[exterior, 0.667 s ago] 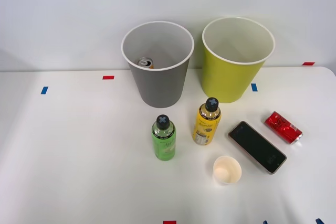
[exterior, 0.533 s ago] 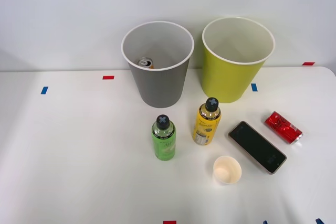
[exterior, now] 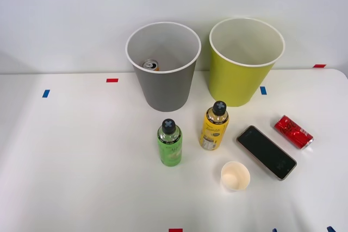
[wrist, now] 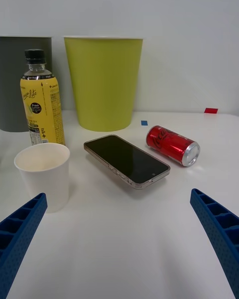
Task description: Put cans in the gray bin, plastic bottles in the light green bin
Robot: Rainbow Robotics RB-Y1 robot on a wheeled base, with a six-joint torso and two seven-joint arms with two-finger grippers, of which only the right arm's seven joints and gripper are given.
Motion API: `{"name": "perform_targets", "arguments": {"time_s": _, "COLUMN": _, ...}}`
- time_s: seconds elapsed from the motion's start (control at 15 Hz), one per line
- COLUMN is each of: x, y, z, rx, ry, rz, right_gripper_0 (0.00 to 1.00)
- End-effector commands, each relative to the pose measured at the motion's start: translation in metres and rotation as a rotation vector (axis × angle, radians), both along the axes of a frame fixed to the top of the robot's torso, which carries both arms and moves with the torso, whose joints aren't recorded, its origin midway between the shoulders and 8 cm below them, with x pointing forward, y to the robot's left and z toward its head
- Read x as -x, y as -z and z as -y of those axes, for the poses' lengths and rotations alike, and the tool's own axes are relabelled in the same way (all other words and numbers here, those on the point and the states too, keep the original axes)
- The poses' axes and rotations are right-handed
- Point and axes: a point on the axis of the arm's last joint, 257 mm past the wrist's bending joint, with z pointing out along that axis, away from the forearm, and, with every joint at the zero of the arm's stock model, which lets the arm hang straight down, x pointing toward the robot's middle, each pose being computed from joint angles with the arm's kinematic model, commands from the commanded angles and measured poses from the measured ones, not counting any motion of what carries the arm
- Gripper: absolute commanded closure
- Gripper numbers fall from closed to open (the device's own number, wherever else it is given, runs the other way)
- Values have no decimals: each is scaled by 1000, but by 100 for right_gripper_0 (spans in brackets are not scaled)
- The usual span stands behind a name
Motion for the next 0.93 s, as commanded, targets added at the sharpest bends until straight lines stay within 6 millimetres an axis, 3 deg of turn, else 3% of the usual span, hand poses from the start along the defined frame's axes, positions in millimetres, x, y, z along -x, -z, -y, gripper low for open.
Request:
{"name": "perform_targets", "arguments": {"time_s": 0.07, "x": 0, "y": 0, "z": 0, "rx": 0, "ry": 0, "rz": 0, "right_gripper_0": 0}}
{"name": "perform_targets", "arguments": {"time_s": 0.93, "x": 0, "y": 0, "z": 0, "rx": 0, "ry": 0, "rz": 0, "right_gripper_0": 0}}
